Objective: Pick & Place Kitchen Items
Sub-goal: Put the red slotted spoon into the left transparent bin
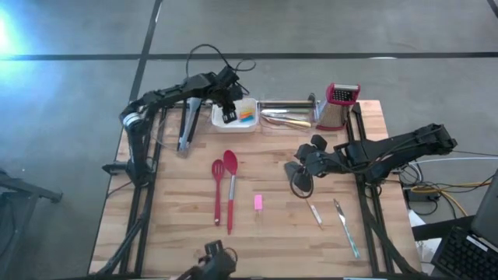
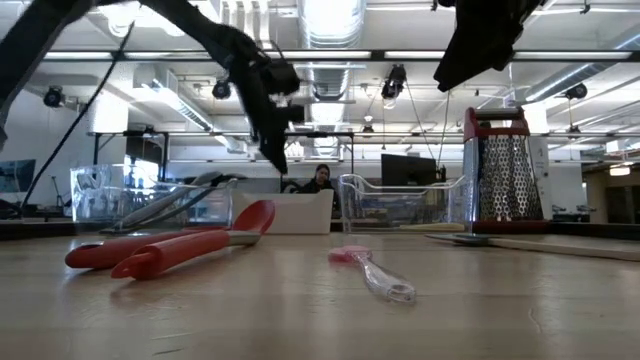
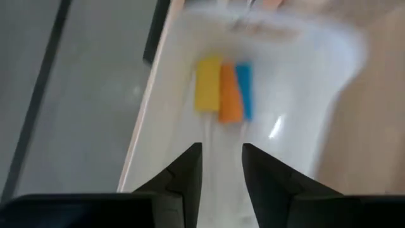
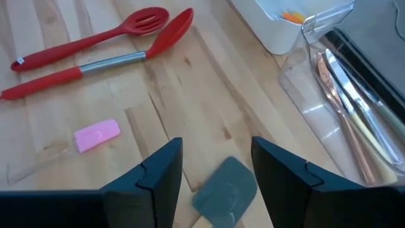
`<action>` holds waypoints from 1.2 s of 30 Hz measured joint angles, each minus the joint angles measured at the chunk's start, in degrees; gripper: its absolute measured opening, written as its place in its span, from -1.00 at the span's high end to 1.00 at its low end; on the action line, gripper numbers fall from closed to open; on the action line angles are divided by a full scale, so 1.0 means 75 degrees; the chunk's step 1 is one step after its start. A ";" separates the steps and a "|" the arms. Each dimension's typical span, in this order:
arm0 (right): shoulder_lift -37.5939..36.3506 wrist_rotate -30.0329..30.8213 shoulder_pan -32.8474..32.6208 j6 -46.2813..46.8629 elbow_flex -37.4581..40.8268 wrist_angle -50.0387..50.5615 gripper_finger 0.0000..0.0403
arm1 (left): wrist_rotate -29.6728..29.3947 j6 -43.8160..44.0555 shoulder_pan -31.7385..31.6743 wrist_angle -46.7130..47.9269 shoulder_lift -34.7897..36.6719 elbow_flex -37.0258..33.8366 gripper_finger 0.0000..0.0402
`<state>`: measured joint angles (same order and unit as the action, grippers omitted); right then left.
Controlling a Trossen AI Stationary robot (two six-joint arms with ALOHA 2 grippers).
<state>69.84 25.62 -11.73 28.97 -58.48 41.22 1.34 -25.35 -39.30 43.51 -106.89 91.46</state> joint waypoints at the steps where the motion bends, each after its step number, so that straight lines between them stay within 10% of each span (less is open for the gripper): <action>1: 0.0000 -0.0005 0.0000 0.0068 -0.0003 0.0002 0.10 | 0.0172 0.0086 0.0029 -0.0001 0.0208 0.0000 0.42; 18: 0.0000 -0.0170 -0.0003 0.0549 -0.0037 -0.0173 0.16 | 0.0927 0.2099 0.2317 0.0035 0.3977 -0.1365 0.53; 36: 0.0000 -0.0221 0.0000 0.0296 -0.0043 -0.0175 0.16 | -0.2860 0.9035 0.6382 -0.0036 0.5410 -0.4859 0.66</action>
<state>69.84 23.97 -11.73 31.19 -58.81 39.90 -20.11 42.41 8.56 43.23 -66.32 55.01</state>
